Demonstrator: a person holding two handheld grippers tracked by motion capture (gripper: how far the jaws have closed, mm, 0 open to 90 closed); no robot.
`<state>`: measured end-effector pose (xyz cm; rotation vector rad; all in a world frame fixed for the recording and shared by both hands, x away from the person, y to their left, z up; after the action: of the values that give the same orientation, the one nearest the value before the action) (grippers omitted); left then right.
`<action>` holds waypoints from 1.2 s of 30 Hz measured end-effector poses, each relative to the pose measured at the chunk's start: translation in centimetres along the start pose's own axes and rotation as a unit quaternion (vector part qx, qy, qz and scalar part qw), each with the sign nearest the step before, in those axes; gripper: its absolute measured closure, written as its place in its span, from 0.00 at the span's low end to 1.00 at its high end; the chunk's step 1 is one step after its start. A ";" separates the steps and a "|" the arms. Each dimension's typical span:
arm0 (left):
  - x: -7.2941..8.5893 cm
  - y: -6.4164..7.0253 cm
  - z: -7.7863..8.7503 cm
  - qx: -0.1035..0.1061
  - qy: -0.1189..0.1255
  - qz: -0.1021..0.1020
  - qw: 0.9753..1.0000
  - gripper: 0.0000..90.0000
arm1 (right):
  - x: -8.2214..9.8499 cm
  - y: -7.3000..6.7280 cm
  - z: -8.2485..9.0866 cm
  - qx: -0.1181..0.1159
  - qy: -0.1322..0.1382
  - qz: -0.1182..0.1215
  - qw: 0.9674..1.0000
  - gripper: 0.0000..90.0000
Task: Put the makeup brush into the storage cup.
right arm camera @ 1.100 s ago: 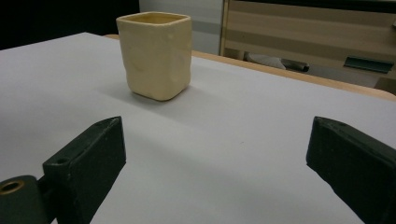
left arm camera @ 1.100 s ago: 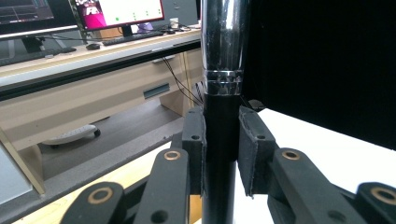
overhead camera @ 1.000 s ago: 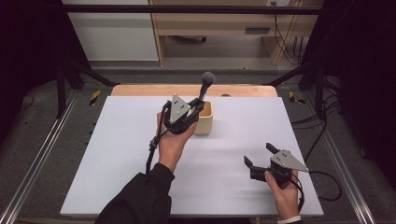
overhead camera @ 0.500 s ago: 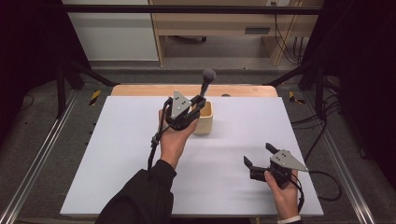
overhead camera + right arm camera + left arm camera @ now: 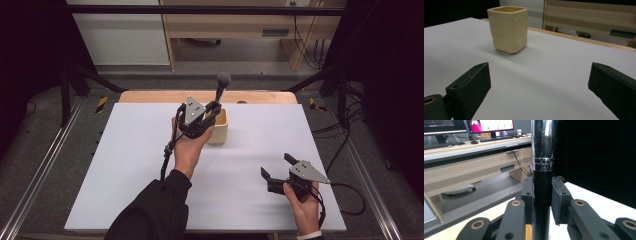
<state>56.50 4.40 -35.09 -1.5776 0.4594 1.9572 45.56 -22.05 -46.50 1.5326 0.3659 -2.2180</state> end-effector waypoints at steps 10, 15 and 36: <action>0.0 -0.1 -0.3 -0.002 0.007 0.017 1.000 0.83 | 0.0 0.0 0.1 0.000 0.001 -0.002 1.000 0.05; 0.1 -0.2 -0.3 -0.003 0.007 0.021 1.000 0.83 | 0.0 0.1 0.1 -0.002 0.003 -0.002 1.000 0.05; 0.1 -0.7 -0.5 -0.003 0.020 0.054 0.998 0.83 | 0.0 0.1 0.1 -0.001 0.003 -0.003 1.000 0.05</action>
<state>57.29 4.62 -35.27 -1.6300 0.5656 2.0110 45.54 -22.15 -46.47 1.5400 0.3753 -2.2163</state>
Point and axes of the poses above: each handheld gripper's, and its own axes: z roughly backward along the jaws, x roughly out of its underside, y roughly to its right, the point moved 4 cm from there along -z, roughly forward along the jaws, and after that the axes turned 6 degrees about -y, right-handed, at the moved point
